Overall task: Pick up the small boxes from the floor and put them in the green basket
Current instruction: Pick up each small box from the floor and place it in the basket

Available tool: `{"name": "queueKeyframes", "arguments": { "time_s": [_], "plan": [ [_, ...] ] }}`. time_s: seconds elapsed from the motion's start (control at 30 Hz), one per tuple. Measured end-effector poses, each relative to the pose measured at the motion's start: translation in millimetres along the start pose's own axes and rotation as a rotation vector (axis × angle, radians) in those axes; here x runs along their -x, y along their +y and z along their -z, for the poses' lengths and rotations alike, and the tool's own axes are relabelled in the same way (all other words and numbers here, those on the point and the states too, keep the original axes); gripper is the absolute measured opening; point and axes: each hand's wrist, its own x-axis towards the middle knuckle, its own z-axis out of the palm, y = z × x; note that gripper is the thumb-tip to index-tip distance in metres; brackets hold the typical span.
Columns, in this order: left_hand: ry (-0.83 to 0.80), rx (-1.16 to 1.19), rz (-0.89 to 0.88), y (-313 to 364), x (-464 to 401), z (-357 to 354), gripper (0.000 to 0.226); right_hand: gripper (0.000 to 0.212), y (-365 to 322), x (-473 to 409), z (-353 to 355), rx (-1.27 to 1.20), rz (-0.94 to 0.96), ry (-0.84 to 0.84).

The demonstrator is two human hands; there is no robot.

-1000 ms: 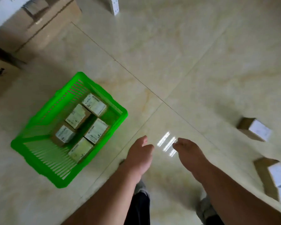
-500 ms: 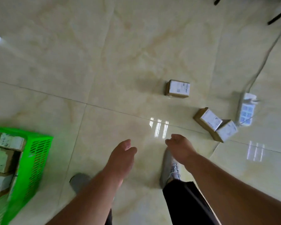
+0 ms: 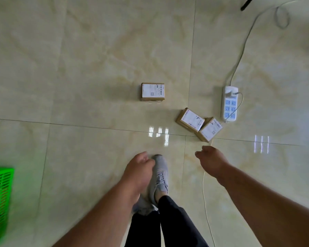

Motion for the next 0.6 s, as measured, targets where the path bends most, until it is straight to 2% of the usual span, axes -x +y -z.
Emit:
{"name": "queueKeyframes", "arguments": {
  "time_s": [0.07,0.2,0.33,0.47,0.6],
  "plan": [
    [0.011,-0.045,-0.029,-4,2,-6,0.052,0.014,18,6,1,0.013,-0.024,0.012],
    [-0.02,-0.067,-0.033,-17,13,-16,0.053,0.032,48,16,7,-0.006,-0.06,0.061],
    [-0.004,-0.07,-0.019,-34,14,-31,0.052,0.009,64,-1,15,0.02,-0.046,0.026],
    [-0.022,-0.052,0.004,-38,3,-63,0.053,0.026,77,-36,24,-0.001,-0.073,0.04],
    [-0.044,-0.103,-0.017,-21,-21,-113,0.055,0.022,88,-81,37,-0.219,-0.133,0.022]
  ]
}}
